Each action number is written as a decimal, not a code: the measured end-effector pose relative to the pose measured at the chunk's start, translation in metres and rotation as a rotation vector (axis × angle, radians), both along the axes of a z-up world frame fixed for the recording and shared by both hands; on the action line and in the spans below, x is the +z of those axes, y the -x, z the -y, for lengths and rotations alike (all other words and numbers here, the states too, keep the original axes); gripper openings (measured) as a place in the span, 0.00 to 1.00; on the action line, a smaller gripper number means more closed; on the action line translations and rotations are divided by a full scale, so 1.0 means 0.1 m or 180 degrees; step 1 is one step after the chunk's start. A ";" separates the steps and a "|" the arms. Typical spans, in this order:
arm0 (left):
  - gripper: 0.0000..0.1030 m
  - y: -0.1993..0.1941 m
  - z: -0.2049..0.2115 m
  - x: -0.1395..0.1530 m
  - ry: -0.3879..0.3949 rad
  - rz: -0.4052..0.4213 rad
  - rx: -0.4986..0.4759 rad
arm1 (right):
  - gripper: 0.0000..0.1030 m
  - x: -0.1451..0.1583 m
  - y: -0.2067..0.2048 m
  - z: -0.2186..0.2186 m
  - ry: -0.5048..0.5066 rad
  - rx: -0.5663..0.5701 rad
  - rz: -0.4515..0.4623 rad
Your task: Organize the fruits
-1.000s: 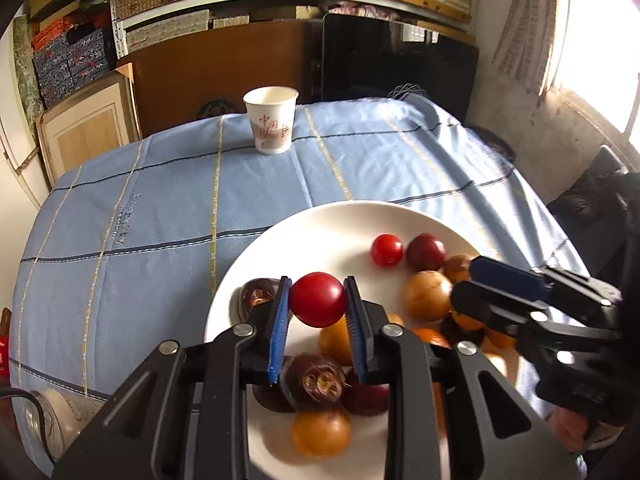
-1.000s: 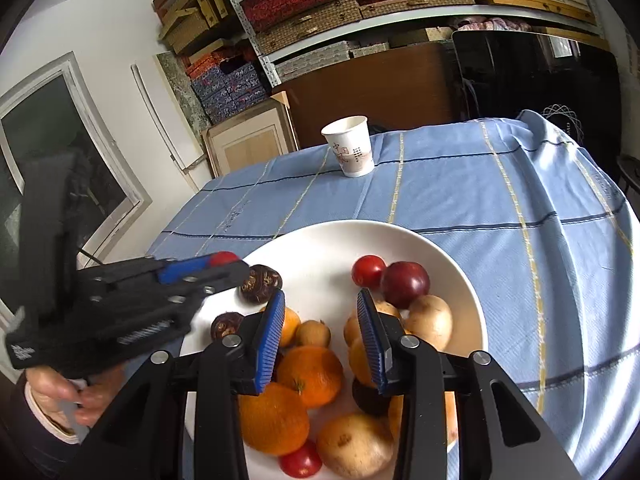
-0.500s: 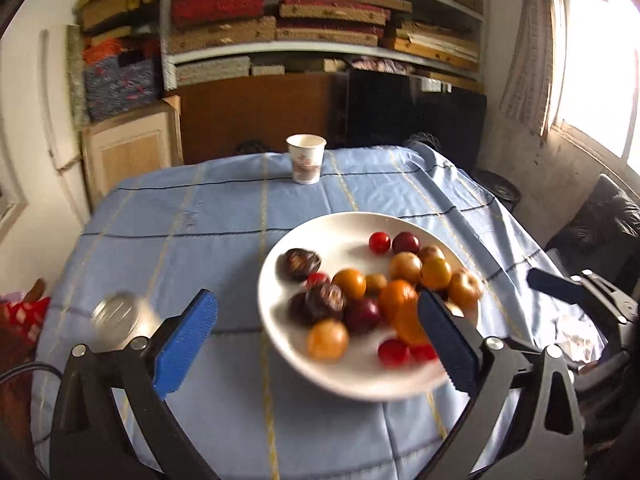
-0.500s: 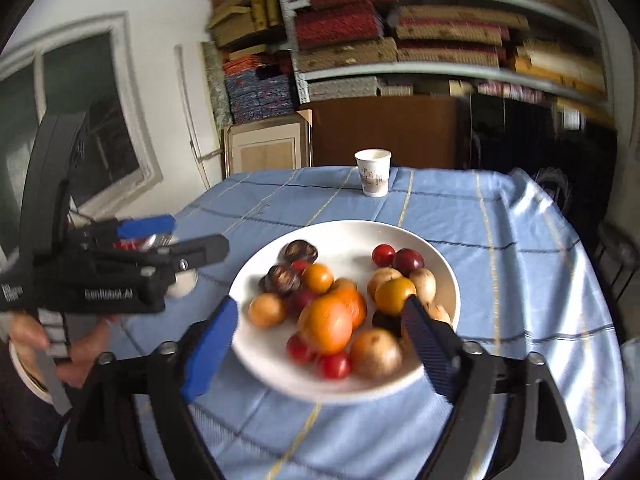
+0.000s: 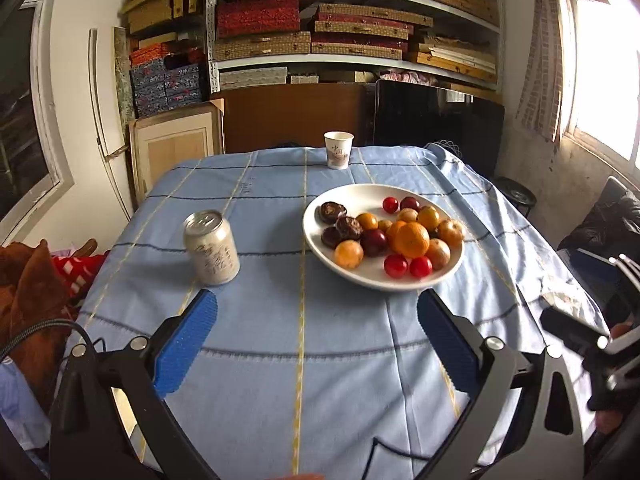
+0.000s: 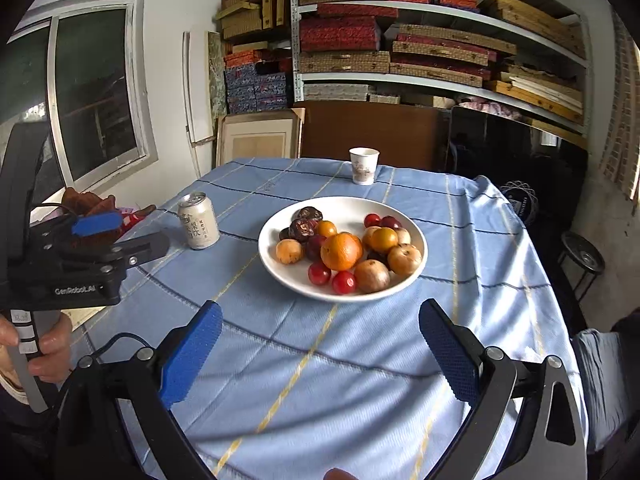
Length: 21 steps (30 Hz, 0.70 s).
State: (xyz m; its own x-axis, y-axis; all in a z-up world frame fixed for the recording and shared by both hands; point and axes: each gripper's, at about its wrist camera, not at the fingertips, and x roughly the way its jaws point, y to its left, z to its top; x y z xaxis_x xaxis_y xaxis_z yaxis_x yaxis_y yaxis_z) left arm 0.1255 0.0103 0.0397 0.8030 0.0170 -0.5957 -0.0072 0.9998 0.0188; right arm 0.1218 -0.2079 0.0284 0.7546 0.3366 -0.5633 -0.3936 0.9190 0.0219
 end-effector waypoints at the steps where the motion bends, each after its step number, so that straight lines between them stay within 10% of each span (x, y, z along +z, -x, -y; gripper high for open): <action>1: 0.95 0.07 0.01 0.00 -0.0018 0.0007 -0.0005 | 0.96 0.02 0.09 0.03 0.0016 -0.0012 0.0015; 21: 0.95 0.57 0.22 0.07 -0.0101 0.0086 -0.0112 | 0.96 0.14 0.52 0.23 0.0025 -0.0086 0.0075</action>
State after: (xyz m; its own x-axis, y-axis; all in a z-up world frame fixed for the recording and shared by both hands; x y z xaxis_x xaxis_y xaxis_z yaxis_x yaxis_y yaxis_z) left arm 0.0685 -0.0119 0.0468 0.8192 0.0069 -0.5734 0.0271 0.9983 0.0508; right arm 0.0693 -0.2307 0.0427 0.7764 0.3116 -0.5477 -0.3690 0.9294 0.0057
